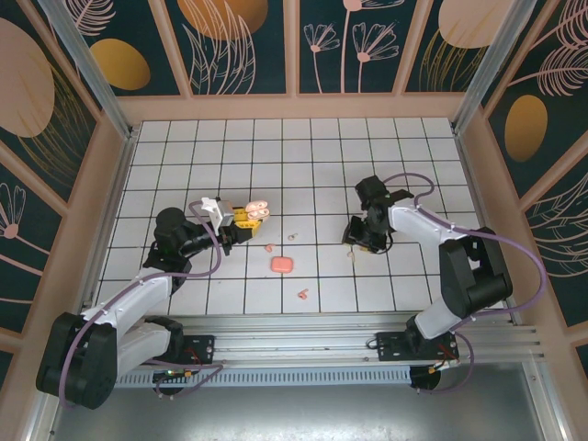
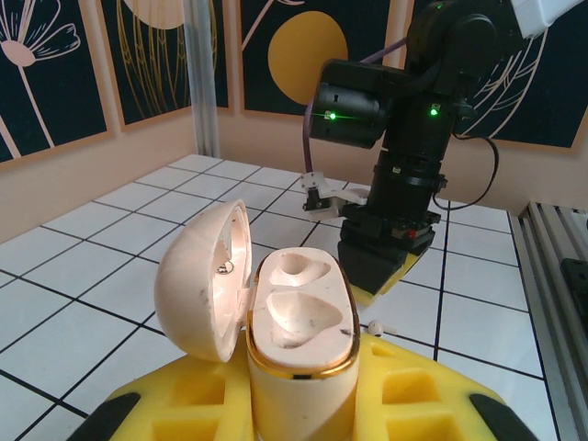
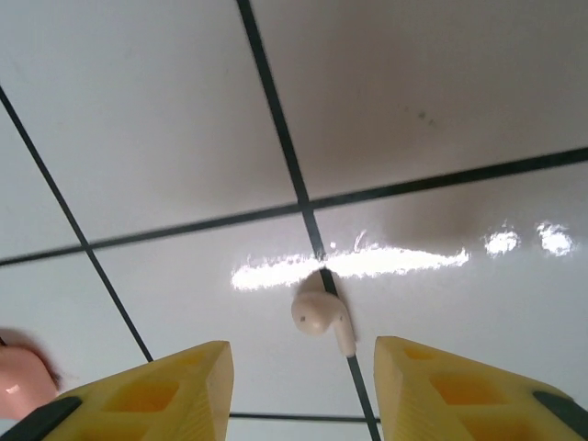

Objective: Insert the wireless bluetooth earbuds into the charging case

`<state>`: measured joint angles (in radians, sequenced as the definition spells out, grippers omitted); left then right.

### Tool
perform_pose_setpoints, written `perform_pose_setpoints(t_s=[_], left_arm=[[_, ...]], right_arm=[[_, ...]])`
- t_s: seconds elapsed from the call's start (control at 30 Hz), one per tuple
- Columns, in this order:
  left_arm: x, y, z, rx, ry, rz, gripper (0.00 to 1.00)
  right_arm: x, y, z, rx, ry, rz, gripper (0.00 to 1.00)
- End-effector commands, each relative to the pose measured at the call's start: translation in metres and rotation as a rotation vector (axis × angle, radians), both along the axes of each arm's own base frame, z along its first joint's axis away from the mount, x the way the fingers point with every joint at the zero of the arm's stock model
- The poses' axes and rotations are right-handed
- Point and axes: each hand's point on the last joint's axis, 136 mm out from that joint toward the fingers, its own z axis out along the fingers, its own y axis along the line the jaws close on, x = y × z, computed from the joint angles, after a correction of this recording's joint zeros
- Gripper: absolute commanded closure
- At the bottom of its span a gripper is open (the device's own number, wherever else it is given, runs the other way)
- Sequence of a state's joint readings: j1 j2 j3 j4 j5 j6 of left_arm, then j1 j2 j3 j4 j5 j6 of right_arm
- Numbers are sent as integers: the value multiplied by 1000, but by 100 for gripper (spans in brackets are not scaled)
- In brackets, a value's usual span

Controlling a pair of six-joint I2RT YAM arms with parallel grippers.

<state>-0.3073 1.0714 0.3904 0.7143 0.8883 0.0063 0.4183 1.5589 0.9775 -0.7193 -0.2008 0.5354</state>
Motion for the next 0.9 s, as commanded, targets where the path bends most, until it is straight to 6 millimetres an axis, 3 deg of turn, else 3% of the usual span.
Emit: perform_pose_setpoints(t_s=[0.0, 0.13, 0.6, 0.87], left_arm=[[-3, -2, 1, 0, -29, -15, 86], [-2, -1, 0, 2, -19, -12, 86], [-2, -1, -2, 2, -3, -8, 86], [0, -1, -2, 1, 2, -2, 86]], right_arm=[[-15, -3, -4, -96, 48, 145, 56], [-17, -2, -17, -188, 73, 237, 56], [2, 8, -28, -195, 22, 310, 58], [0, 8, -38, -199, 43, 330, 64]])
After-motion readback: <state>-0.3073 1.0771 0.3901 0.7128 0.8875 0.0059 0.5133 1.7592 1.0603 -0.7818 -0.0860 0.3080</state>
